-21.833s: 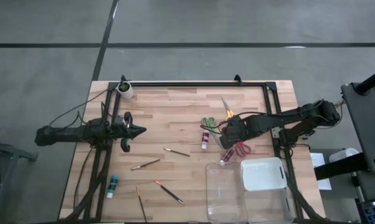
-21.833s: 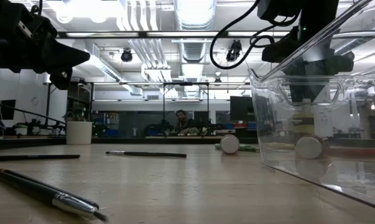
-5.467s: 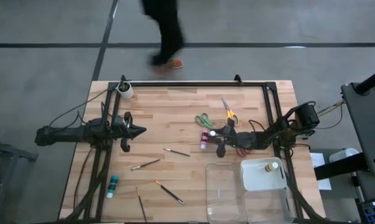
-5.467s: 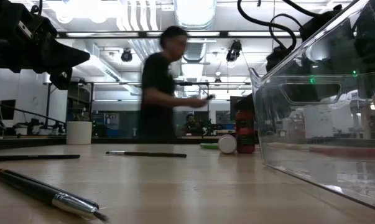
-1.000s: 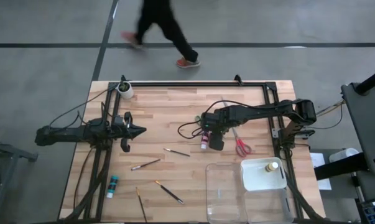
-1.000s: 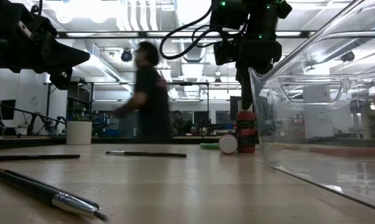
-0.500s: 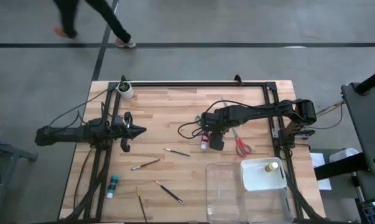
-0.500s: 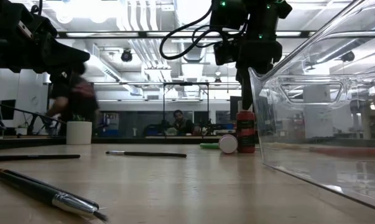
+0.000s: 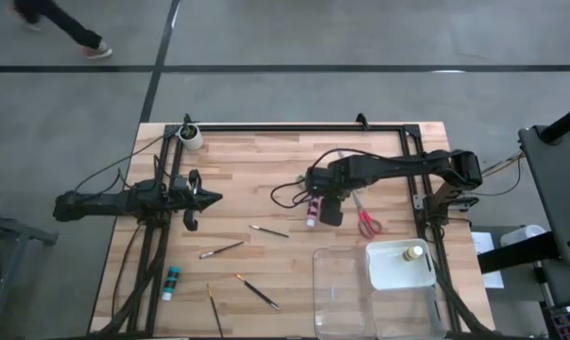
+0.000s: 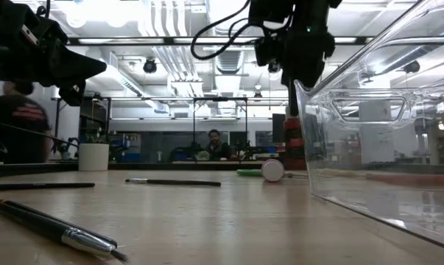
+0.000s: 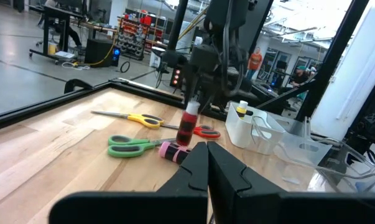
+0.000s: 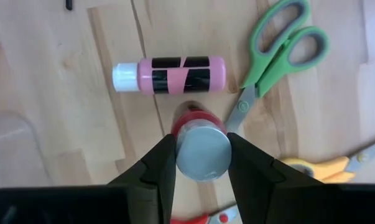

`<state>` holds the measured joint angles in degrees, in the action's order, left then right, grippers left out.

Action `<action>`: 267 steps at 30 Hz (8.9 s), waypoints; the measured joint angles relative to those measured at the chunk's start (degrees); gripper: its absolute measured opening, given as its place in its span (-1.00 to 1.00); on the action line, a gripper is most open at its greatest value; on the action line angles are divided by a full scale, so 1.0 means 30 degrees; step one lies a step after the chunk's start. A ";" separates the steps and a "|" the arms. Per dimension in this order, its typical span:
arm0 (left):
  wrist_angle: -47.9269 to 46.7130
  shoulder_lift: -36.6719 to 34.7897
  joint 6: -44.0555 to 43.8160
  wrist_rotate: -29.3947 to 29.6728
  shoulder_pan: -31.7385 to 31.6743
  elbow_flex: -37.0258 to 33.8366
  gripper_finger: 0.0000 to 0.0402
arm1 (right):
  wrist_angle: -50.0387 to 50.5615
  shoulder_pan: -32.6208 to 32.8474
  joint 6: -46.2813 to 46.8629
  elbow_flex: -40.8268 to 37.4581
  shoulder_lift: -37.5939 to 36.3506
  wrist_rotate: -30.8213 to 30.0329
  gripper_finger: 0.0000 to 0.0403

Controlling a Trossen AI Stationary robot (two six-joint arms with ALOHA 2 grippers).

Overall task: Pick & Place Paint Supplies
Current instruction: Put the red paint bottle into the white bin, then put the pink paint bottle into the white bin

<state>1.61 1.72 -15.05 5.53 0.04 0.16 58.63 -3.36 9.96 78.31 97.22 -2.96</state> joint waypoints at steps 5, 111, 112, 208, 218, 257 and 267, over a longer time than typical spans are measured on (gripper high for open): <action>0.0004 -0.0002 0.0000 0.0003 0.0005 0.0007 -1.00 | 0.0544 0.0066 0.0285 0.0344 -0.1322 0.0000 -0.45; 0.0001 -0.0002 0.0000 -0.0001 0.0005 0.0004 -1.00 | 0.8063 1.5577 2.9768 -0.3042 -0.5505 -0.0983 -0.45; 0.0005 0.0005 0.0000 0.0000 0.0005 0.0002 -1.00 | 0.7779 1.5577 2.9768 -0.3296 -0.5506 -0.0951 -0.45; 0.0005 0.0005 0.0000 0.0003 0.0005 0.0007 -1.00 | 0.3443 0.7313 0.2641 -0.1890 -0.5993 -0.9579 0.36; 0.0004 0.0005 0.0000 0.0001 0.0005 0.0000 -1.00 | -0.2142 0.4247 -1.4390 -0.2137 -0.5436 -0.7091 0.36; 0.0005 0.0002 0.0000 0.0003 0.0001 0.0007 -1.00 | -0.5323 0.2776 -2.2674 -0.1191 0.3872 -0.2399 0.36; 0.0003 0.0005 0.0000 0.0003 0.0005 0.0006 -1.00 | -0.5831 0.2776 -2.4321 -0.1183 0.4968 -0.1550 0.36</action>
<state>1.62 1.74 -15.05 5.54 0.05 0.18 41.14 4.97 -63.00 74.76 112.12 -7.61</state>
